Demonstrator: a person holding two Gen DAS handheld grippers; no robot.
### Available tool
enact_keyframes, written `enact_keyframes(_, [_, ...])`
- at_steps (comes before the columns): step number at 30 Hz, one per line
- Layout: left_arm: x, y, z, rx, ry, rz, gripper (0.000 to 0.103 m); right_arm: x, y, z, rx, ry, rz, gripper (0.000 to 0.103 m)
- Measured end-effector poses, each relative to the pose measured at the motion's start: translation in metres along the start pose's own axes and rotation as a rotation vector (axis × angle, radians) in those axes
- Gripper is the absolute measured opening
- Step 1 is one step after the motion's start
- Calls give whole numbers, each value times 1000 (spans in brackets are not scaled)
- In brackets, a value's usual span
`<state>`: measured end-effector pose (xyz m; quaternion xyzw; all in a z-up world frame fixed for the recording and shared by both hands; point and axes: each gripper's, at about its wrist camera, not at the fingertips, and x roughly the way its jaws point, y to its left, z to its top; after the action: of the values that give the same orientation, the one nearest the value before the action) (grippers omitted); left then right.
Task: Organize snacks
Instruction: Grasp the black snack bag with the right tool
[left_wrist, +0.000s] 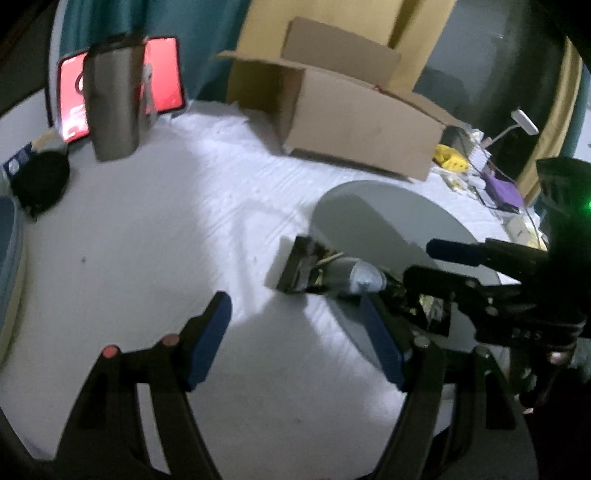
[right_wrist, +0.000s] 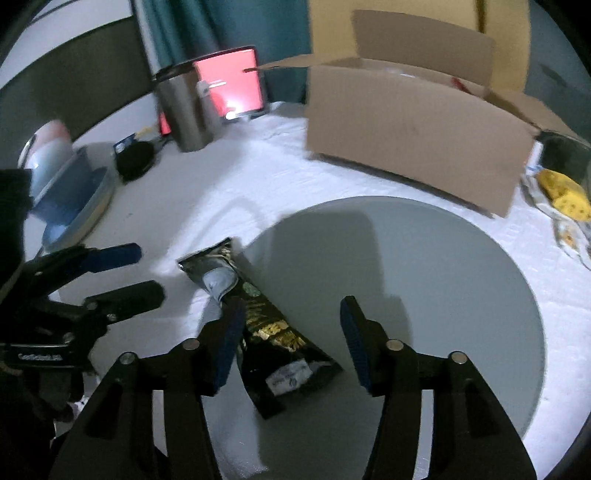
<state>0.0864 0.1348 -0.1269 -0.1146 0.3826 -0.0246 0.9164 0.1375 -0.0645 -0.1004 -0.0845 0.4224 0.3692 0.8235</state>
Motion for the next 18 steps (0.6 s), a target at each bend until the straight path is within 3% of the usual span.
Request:
enact_keyframes(8, [11, 5, 0, -12, 27, -4, 74, 20, 13, 0, -42, 36, 55, 61])
enact_keyframes(10, [14, 5, 0, -20, 37, -8, 74, 21, 13, 0, -48, 36, 58, 58])
enact_keyframes(12, [15, 6, 1, -25, 42, -14, 74, 22, 13, -1, -56, 40, 80, 46])
enact_keyframes(18, [16, 6, 4, -26, 45, -1, 74, 29, 26, -7, -104, 60, 125, 42])
